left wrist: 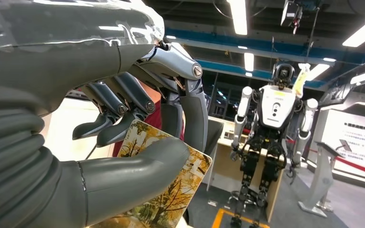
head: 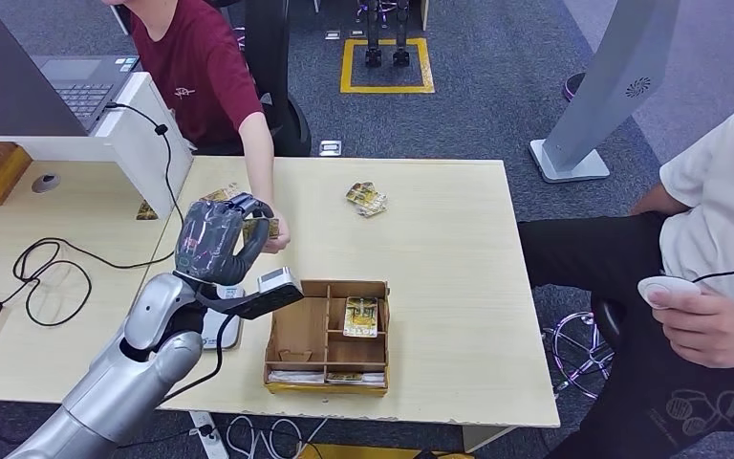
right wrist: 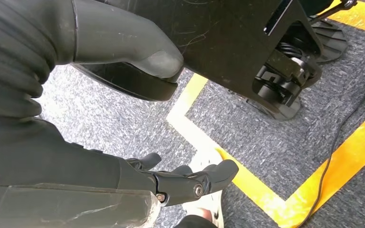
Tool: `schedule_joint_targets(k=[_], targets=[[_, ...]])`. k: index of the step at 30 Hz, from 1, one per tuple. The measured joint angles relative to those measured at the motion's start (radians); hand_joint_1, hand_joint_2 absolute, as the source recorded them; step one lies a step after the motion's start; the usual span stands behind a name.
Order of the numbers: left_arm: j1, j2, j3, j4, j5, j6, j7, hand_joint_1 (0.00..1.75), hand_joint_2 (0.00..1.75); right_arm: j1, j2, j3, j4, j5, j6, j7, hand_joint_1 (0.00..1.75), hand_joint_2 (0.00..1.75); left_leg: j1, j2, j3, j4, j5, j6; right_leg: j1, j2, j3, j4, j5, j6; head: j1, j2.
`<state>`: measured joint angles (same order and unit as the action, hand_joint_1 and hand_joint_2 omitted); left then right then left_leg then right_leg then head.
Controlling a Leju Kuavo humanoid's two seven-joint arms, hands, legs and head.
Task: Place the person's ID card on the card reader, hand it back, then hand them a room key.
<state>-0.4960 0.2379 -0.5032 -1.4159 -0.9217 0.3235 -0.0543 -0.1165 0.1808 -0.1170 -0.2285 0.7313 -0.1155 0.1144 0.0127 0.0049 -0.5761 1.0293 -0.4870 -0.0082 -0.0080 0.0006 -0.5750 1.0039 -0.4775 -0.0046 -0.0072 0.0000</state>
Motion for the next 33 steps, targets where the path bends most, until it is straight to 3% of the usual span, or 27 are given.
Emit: schedule_joint_targets(k=[1,2,5,6,14,21,33], targets=[[-0.006,-0.001,0.001,0.003,-0.001,0.000,0.001,1.75,1.75,0.000,0.000,0.001,0.000,0.000,0.000,-0.002,0.00,1.75,0.000,0.000,0.000,0.000,0.000,0.000,0.000,0.000,0.000,0.000,0.000,0.000,0.000,0.000],[-0.011,-0.002,0.002,0.005,-0.002,0.000,0.002,1.47,1.75,0.000,0.000,0.003,0.000,0.000,0.000,-0.003,0.00,1.75,0.000,0.000,0.000,0.000,0.000,0.000,0.000,0.000,0.000,0.000,0.000,0.000,0.000,0.000],[-0.018,-0.004,0.005,0.009,-0.004,0.002,0.007,0.16,1.75,0.000,0.000,0.005,0.000,0.000,0.000,-0.006,0.00,1.75,0.000,0.000,0.000,0.000,0.000,0.000,0.000,0.000,0.000,0.000,0.000,0.000,0.000,0.000],[-0.019,-0.004,0.006,0.009,-0.006,0.004,0.010,0.00,1.75,0.000,0.000,0.005,0.000,0.000,0.000,-0.007,0.00,1.75,0.000,0.000,0.000,0.000,0.000,0.000,0.000,0.000,0.000,0.000,0.000,0.000,0.000,0.000],[-0.018,-0.006,0.029,0.014,-0.053,0.066,0.065,0.00,1.75,0.000,0.000,0.005,0.000,-0.002,-0.005,-0.007,0.00,1.75,0.000,0.000,0.000,0.000,0.000,0.000,0.000,0.000,0.000,0.000,0.000,0.000,0.000,0.000],[0.004,0.006,0.126,0.056,-0.103,0.169,0.136,0.00,1.75,0.004,0.000,0.005,0.000,-0.008,-0.015,-0.012,0.00,1.75,0.000,0.000,0.000,0.000,0.000,0.000,0.000,0.000,0.000,0.001,0.000,0.000,0.000,0.000],[0.196,0.064,0.383,0.080,-0.136,0.254,0.113,0.00,1.75,0.020,-0.004,0.004,0.001,-0.024,-0.025,-0.027,0.00,1.75,0.000,0.001,-0.001,-0.001,0.000,0.000,0.000,0.001,-0.001,0.001,-0.001,0.000,0.000,0.000]])
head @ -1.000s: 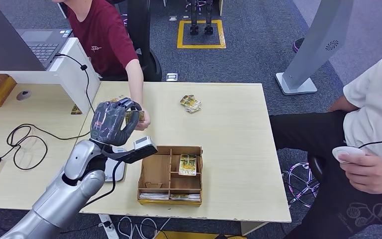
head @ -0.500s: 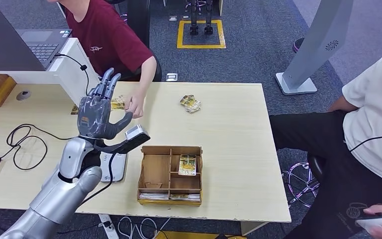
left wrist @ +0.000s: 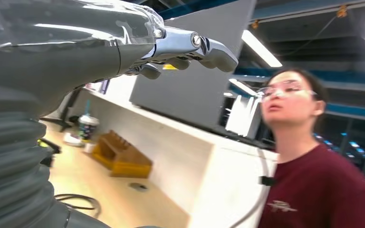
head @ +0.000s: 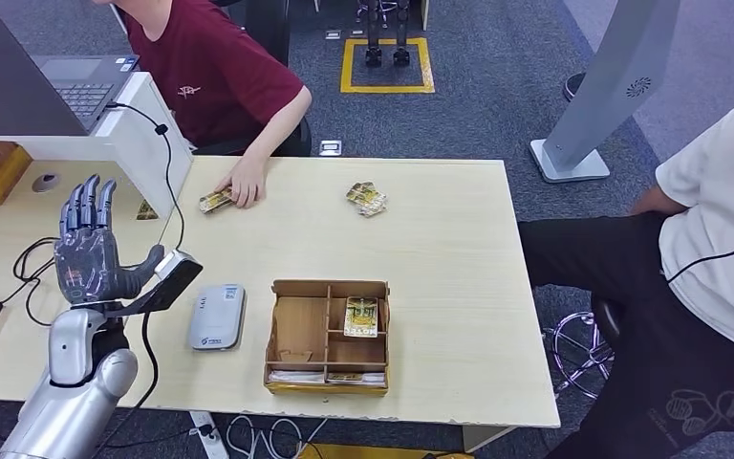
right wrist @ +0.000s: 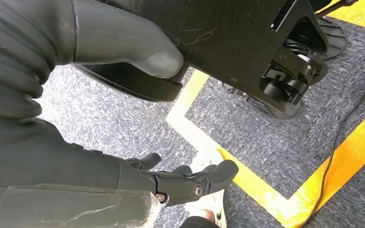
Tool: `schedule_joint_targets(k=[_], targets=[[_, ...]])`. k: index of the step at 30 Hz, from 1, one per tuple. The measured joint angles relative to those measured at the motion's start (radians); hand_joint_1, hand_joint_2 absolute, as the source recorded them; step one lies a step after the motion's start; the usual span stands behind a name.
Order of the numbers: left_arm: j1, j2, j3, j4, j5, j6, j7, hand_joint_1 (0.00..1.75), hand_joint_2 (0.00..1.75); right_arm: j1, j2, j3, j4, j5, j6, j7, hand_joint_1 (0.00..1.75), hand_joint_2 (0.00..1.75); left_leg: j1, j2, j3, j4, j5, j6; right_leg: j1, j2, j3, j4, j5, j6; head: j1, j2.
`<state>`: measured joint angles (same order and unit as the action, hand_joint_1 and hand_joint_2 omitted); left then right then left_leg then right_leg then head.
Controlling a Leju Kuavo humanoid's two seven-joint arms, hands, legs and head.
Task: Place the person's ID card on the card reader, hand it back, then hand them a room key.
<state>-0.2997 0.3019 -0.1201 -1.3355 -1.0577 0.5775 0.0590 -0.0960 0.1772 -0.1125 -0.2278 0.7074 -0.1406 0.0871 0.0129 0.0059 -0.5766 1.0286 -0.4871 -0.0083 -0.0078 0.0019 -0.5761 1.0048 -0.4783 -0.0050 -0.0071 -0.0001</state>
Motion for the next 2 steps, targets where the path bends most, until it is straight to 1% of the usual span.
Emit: schedule_joint_targets(k=[2], targets=[[0.013,0.003,0.018,0.002,-0.003,0.000,0.000,0.00,1.75,0.000,-0.001,0.000,0.000,0.000,0.000,0.000,0.00,1.75,0.000,0.000,0.000,0.000,0.000,0.000,0.000,0.000,0.000,0.000,0.000,0.000,0.000,0.000]])
